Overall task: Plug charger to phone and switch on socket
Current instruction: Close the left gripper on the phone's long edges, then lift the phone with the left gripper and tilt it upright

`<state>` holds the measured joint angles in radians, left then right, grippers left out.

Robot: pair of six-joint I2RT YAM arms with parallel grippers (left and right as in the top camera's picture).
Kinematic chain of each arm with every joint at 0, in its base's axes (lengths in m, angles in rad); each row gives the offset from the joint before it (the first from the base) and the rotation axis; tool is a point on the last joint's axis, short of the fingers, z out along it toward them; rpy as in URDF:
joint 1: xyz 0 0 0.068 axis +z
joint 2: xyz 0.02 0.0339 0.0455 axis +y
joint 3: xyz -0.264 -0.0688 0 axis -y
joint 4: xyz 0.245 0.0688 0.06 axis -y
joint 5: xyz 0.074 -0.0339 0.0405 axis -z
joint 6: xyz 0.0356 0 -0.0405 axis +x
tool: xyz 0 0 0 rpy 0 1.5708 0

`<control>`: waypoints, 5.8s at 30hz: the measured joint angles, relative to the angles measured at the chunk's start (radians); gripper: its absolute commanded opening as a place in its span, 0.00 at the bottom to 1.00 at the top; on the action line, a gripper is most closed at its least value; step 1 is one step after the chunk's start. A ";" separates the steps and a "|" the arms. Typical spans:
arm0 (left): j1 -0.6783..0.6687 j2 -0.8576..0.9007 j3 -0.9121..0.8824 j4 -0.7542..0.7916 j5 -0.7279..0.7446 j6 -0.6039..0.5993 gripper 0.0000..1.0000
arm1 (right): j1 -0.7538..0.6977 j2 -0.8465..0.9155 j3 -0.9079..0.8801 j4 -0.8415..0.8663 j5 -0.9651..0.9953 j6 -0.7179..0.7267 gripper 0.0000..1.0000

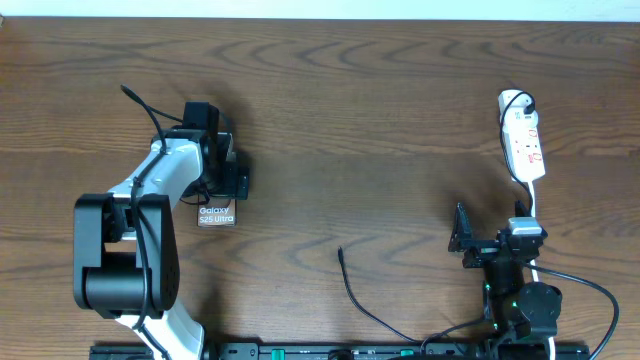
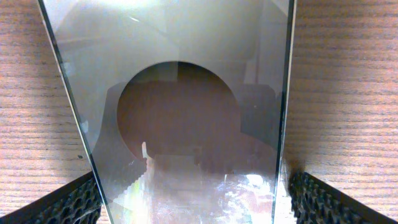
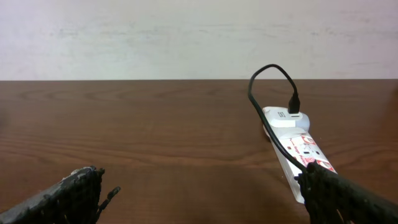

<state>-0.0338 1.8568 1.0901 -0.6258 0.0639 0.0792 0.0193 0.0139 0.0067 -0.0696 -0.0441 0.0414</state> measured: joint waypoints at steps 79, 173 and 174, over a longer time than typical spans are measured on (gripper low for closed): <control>0.000 -0.003 -0.002 0.003 0.000 -0.001 0.27 | 0.000 0.000 0.000 0.000 0.000 0.000 0.99; -0.001 -0.118 0.016 0.181 1.348 -1.418 0.07 | 0.000 0.000 0.000 0.000 0.000 0.000 1.00; -0.001 -0.118 0.016 0.186 1.349 -1.419 0.07 | 0.000 0.000 0.000 0.000 0.000 0.000 0.99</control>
<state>-0.0349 1.7390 1.1061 -0.4397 1.4124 -1.3399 0.0193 0.0139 0.0067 -0.0696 -0.0441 0.0414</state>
